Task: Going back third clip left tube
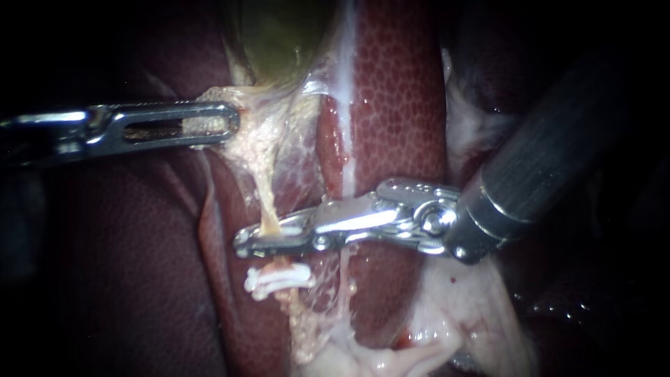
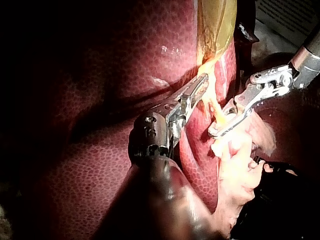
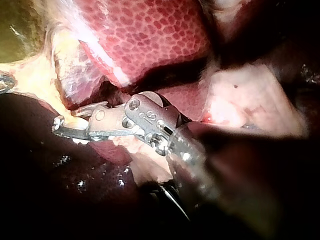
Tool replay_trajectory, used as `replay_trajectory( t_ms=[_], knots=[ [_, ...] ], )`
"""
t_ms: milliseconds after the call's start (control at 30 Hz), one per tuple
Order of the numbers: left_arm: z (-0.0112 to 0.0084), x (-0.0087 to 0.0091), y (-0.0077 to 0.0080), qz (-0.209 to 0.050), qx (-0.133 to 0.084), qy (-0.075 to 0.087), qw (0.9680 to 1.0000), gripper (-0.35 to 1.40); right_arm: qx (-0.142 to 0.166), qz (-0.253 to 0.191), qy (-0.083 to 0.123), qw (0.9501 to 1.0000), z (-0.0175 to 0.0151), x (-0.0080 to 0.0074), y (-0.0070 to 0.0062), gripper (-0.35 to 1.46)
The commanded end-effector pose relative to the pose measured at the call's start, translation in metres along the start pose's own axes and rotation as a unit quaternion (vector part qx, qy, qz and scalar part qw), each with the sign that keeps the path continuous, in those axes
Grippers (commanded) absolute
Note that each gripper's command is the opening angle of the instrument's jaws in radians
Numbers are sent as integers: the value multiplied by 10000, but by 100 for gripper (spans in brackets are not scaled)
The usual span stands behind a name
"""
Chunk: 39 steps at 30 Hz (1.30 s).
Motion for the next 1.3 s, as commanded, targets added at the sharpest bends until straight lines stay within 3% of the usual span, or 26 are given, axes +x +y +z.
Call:
replay_trajectory(
  t_ms=[33, 400, 533, 633, 700, 1000, 1300],
  knots=[
    [0, 0, 0, 2, 8, 3, 10000, -35, 2, 0, 0, 10000, 1, 0, -1, -35],
    [-2, 0, 0, 2, 8, 3, 10000, -35, 2, -145, -2, 9999, 1, 1, -1, -33],
    [-2, 1, 0, 2, 7, 3, 10000, -35, 23, -560, 45, 9984, 3, 2, 0, 16],
    [-2, 1, 0, 1, 5, 2, 10000, -35, 44, -706, 160, 9974, 6, 4, 1, 42],
    [-2, 1, 0, 1, 4, 2, 10000, -35, 56, -796, 233, 9965, 9, 6, 2, 50],
    [-3, 1, -3, -1, -3, -2, 10000, -35, -143, -1139, 282, 9930, 1, 1, 11, 57],
    [-6, 1, -2, -1, -4, -1, 10000, -35, -272, -1338, 284, 9902, -36, -14, 13, 58]
  ],
)
